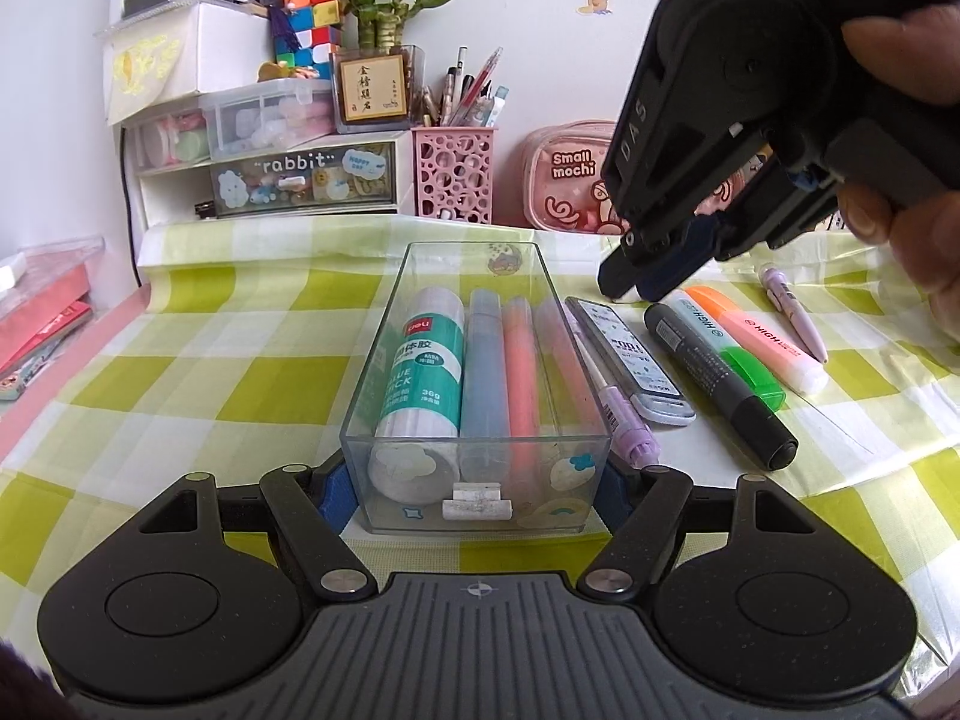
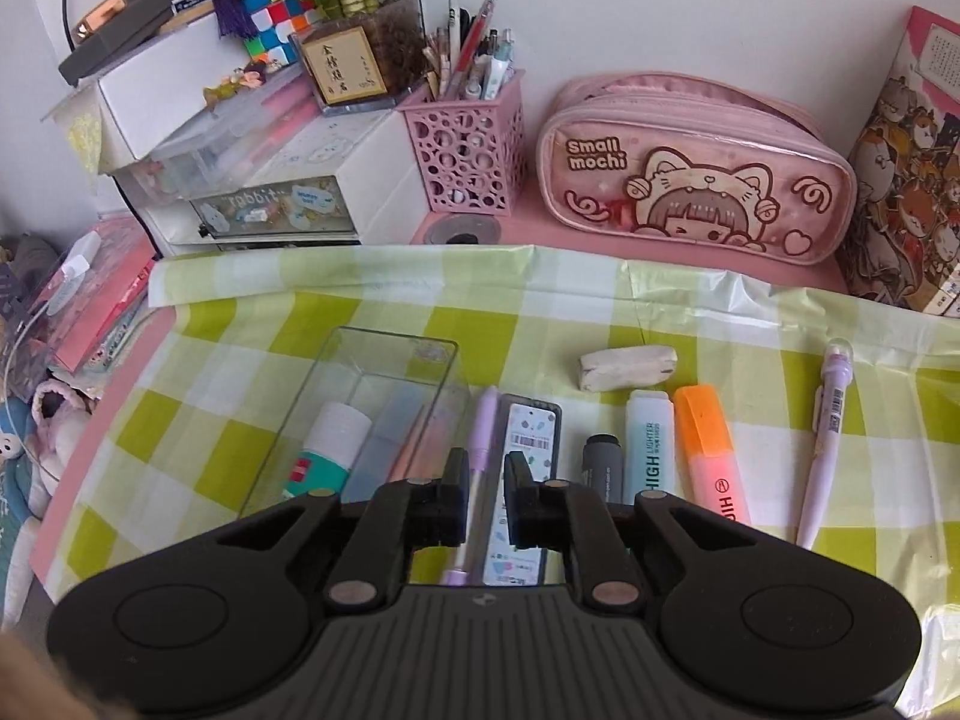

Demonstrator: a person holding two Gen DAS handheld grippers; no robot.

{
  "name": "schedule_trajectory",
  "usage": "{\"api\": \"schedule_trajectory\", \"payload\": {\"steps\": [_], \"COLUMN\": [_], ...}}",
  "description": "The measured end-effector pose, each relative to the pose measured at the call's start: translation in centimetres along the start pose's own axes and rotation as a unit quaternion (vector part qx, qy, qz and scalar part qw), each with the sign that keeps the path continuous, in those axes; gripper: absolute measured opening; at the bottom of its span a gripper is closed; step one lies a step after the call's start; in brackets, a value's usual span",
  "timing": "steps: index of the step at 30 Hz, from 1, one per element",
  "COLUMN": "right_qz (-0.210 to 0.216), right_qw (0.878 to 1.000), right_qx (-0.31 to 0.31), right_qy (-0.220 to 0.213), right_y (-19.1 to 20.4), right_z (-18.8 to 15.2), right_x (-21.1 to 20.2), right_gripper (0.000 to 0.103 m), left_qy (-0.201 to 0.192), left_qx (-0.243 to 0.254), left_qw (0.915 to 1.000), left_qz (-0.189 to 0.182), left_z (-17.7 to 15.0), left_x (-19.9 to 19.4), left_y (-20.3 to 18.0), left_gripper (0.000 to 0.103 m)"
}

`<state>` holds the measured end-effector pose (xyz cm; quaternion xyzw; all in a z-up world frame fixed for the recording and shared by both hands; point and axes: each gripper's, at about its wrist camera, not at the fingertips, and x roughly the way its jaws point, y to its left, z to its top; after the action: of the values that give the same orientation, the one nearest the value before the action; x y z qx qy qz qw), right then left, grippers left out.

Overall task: Organize stationery
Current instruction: 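Grasp the grey pencil-lead case beside the tray with the right gripper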

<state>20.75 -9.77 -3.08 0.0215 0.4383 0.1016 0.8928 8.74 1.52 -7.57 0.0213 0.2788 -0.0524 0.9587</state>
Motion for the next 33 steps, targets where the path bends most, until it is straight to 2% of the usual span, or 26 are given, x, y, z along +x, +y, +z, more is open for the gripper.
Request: {"api": "schedule_trajectory", "payload": {"steps": [3, 5, 9, 13, 17, 18, 19, 24, 27, 33], "right_qz": [0.004, -0.009, -0.027, -0.021, -0.014, -0.011, -0.007, 0.004, -0.007, 0.011], "right_qw": [1.0, 0.999, 0.997, 0.996, 0.997, 0.997, 0.998, 0.998, 0.998, 0.999], "right_qx": [-0.015, -0.033, -0.061, -0.073, -0.065, -0.06, -0.052, -0.025, -0.032, -0.007], "right_qy": [0.021, 0.03, 0.04, 0.049, 0.042, 0.044, 0.047, 0.05, 0.052, 0.051], "right_y": [-0.1, 0.3, 1.0, 1.0, 0.7, 0.5, 0.2, -1.8, -2.1, -3.4], "right_z": [-0.6, -0.9, -0.6, -0.5, -0.6, -0.6, -0.5, -0.3, -0.9, -0.9], "right_x": [1.2, 1.9, 2.8, 3.6, 3.5, 3.4, 3.3, 2.9, 3.4, 3.3], "right_gripper": [0.008, 0.011, 0.028, 0.031, 0.029, 0.024, 0.023, 0.02, 0.019, 0.019], "left_qy": [-0.001, 0.0, 0.002, 0.001, 0.001, 0.001, 0.002, 0.003, 0.003, 0.003], "left_qx": [-0.001, -0.001, -0.002, -0.001, -0.001, -0.002, -0.002, -0.003, -0.004, -0.003], "left_qw": [1.0, 1.0, 1.0, 1.0, 1.0, 1.0, 1.0, 1.0, 1.0, 1.0], "left_qz": [0.005, 0.006, 0.004, 0.002, -0.001, -0.002, -0.002, 0.0, 0.001, 0.002], "left_z": [0.0, 0.0, 0.0, 0.0, -0.1, -0.1, -0.1, 0.0, 0.0, 0.0], "left_x": [-0.1, -0.1, -0.1, -0.1, -0.2, -0.2, -0.2, -0.1, -0.1, -0.1], "left_y": [-0.1, -0.1, 0.1, 0.1, 0.4, 0.4, 0.4, 0.3, 0.3, 0.2], "left_gripper": [0.073, 0.073, 0.073, 0.073, 0.073, 0.073, 0.073, 0.073, 0.073, 0.073]}}
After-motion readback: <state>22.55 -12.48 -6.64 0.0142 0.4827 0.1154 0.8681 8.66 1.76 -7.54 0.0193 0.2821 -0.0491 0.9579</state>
